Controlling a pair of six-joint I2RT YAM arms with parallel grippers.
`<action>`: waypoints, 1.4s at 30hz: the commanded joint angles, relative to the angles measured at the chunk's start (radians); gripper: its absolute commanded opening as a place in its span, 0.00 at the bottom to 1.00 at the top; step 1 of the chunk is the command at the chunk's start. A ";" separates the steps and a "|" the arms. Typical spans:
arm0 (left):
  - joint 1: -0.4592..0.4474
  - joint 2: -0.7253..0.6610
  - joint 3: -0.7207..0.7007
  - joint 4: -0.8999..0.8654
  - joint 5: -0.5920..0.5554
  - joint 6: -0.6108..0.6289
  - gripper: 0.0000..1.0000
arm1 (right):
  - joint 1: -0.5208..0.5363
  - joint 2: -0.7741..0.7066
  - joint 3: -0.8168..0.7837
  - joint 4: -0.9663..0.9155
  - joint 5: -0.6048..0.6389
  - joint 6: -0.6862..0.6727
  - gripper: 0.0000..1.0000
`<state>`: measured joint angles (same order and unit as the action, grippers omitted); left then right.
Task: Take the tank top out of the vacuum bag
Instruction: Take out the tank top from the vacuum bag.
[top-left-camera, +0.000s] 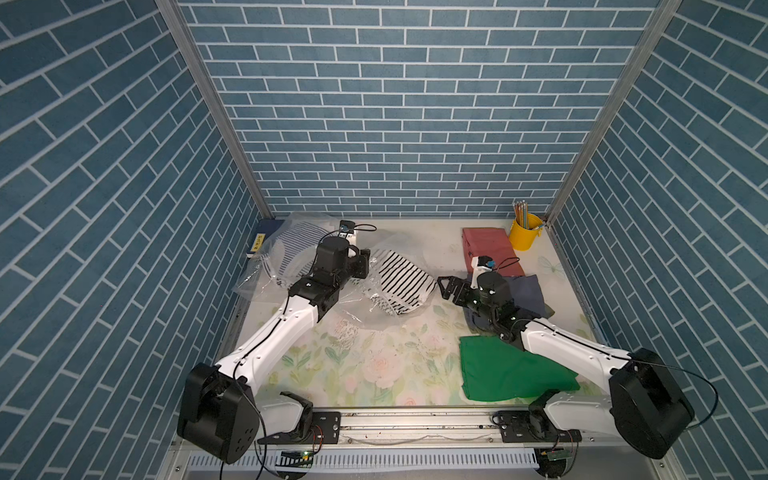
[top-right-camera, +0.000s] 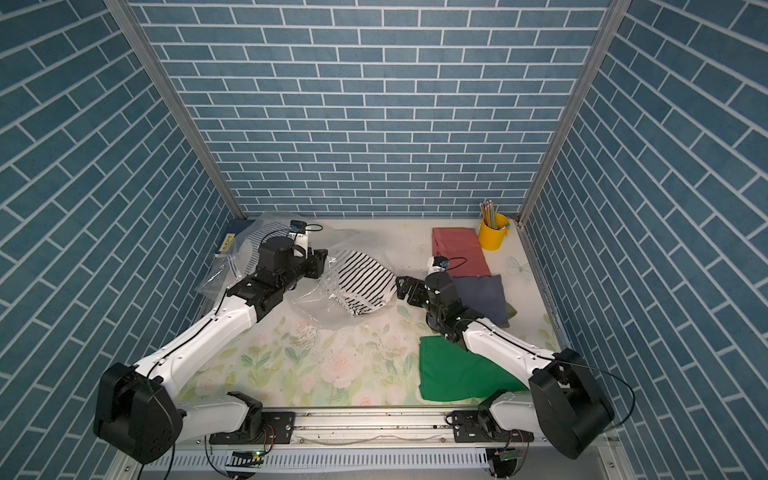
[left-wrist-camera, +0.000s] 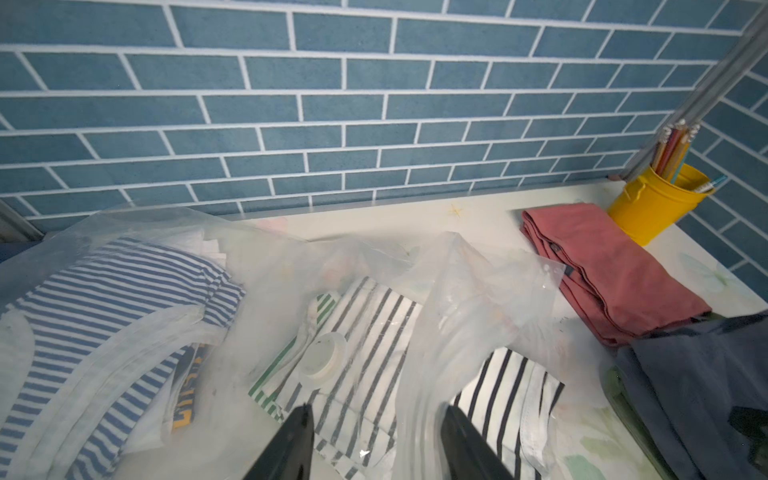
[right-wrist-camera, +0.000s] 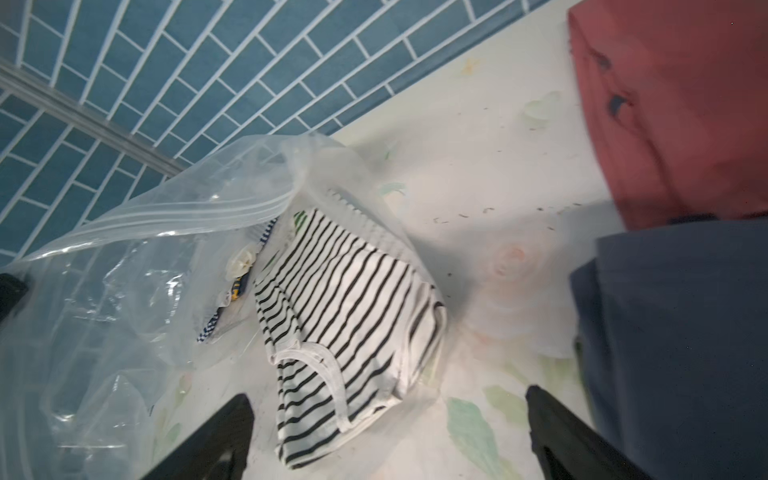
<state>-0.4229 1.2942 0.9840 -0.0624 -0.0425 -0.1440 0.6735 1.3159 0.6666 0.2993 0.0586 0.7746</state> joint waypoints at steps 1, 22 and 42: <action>-0.014 0.034 0.009 -0.045 -0.039 0.038 0.54 | 0.049 0.065 0.041 0.154 0.035 -0.034 0.99; -0.017 0.052 -0.096 0.082 0.098 0.080 0.00 | 0.075 0.409 0.069 0.325 -0.104 0.312 0.72; -0.017 0.044 -0.102 0.081 0.074 0.075 0.00 | 0.075 0.594 0.190 0.375 -0.184 0.350 0.02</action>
<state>-0.4381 1.3502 0.8944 -0.0013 0.0418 -0.0738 0.7452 1.8965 0.8162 0.6731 -0.1078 1.1473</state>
